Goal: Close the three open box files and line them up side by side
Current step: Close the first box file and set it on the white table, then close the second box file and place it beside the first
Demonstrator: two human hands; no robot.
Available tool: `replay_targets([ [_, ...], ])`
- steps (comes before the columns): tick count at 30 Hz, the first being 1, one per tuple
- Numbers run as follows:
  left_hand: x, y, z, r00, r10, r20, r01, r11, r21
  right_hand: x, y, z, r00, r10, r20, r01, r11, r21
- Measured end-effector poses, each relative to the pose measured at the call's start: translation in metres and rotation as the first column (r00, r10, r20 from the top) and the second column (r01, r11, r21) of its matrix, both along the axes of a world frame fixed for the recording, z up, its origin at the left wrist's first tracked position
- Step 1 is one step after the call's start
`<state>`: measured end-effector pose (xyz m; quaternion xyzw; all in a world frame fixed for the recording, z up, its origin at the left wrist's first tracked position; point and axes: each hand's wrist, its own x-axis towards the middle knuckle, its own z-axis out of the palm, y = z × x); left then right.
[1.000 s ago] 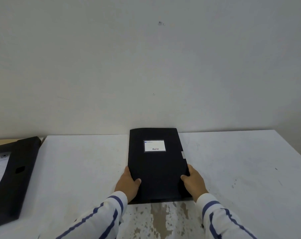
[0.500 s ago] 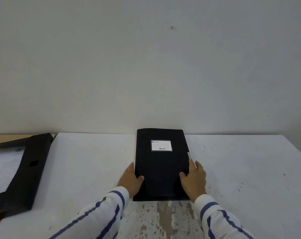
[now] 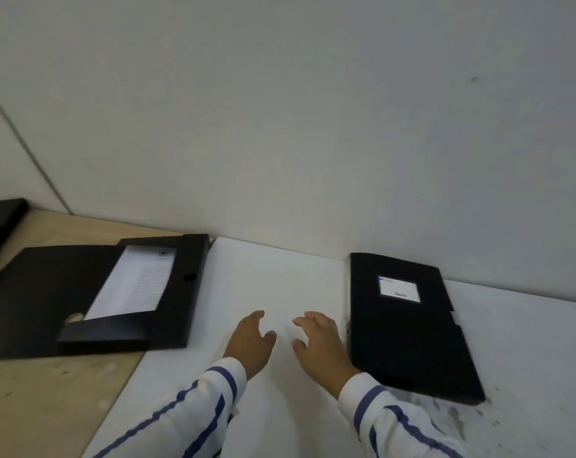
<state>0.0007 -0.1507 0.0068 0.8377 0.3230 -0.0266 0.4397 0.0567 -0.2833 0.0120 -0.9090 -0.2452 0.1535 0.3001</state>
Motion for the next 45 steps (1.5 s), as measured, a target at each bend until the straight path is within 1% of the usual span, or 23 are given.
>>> replay_targets([
  [2,-0.018,0.025,0.003,0.999,0.038,0.027,-0.038,0.999,0.002,-0.014,0.031,0.002,0.999,0.046,0.018,-0.046,0.999,-0.01],
  [6,-0.053,0.083,0.01,0.993,0.093,0.073,-0.091,0.996,-0.021,-0.044,0.097,0.007,0.996,0.087,0.03,-0.087,0.996,-0.008],
  [12,-0.11,0.192,0.015,0.983,0.167,0.078,-0.164,0.985,-0.044,-0.091,0.204,0.009,0.984,0.175,0.025,-0.175,0.985,0.01],
  [18,-0.164,0.299,0.003,0.961,0.272,0.04,-0.268,0.96,-0.087,-0.127,0.294,-0.002,0.97,0.241,0.026,-0.241,0.971,-0.007],
  [22,-0.192,0.361,-0.008,0.918,0.396,-0.017,-0.394,0.907,-0.148,-0.143,0.335,-0.016,0.961,0.277,0.03,-0.274,0.959,-0.068],
  [24,-0.202,0.39,-0.014,0.858,0.511,-0.053,-0.51,0.837,-0.197,-0.148,0.35,-0.023,0.954,0.296,0.053,-0.287,0.949,-0.128],
  [28,-0.213,0.433,-0.021,0.674,0.728,-0.125,-0.725,0.62,-0.3,-0.148,0.369,-0.036,0.934,0.337,0.116,-0.299,0.918,-0.26],
  [30,-0.216,0.445,-0.02,0.585,0.796,-0.155,-0.791,0.517,-0.328,-0.145,0.373,-0.04,0.932,0.341,0.12,-0.293,0.907,-0.303],
  [32,-0.219,0.454,-0.018,0.481,0.859,-0.178,-0.84,0.393,-0.373,-0.143,0.375,-0.044,0.933,0.343,0.11,-0.293,0.899,-0.325],
  [35,-0.22,0.467,-0.024,0.273,0.946,-0.174,-0.857,0.157,-0.491,-0.143,0.376,-0.048,0.93,0.355,0.096,-0.308,0.895,-0.323],
  [36,-0.221,0.475,-0.036,0.223,0.961,-0.165,-0.843,0.105,-0.527,-0.143,0.375,-0.049,0.93,0.355,0.096,-0.31,0.897,-0.316],
  [38,-0.22,0.504,-0.09,0.163,0.978,-0.132,-0.825,0.061,-0.562,-0.142,0.375,-0.05,0.931,0.352,0.096,-0.31,0.903,-0.298],
  [39,-0.22,0.511,-0.097,0.121,0.982,-0.144,-0.799,0.01,-0.602,-0.142,0.375,-0.05,0.931,0.351,0.095,-0.311,0.904,-0.292],
  [40,-0.222,0.506,-0.086,0.082,0.98,-0.183,-0.763,-0.056,-0.644,-0.142,0.375,-0.049,0.931,0.353,0.092,-0.314,0.904,-0.29],
  [41,-0.222,0.493,-0.06,0.061,0.977,-0.205,-0.728,-0.097,-0.678,-0.142,0.375,-0.049,0.931,0.355,0.088,-0.316,0.903,-0.29],
  [42,-0.222,0.475,-0.023,0.093,0.979,-0.181,-0.685,-0.069,-0.725,-0.141,0.375,-0.048,0.932,0.353,0.086,-0.316,0.905,-0.285],
  [43,-0.219,0.463,-0.006,0.142,0.98,-0.136,-0.648,-0.011,-0.762,-0.141,0.375,-0.048,0.933,0.35,0.082,-0.316,0.907,-0.279],
  [45,-0.214,0.447,0.011,0.241,0.971,0.007,-0.617,0.159,-0.771,-0.14,0.375,-0.048,0.937,0.342,0.073,-0.313,0.913,-0.263],
])
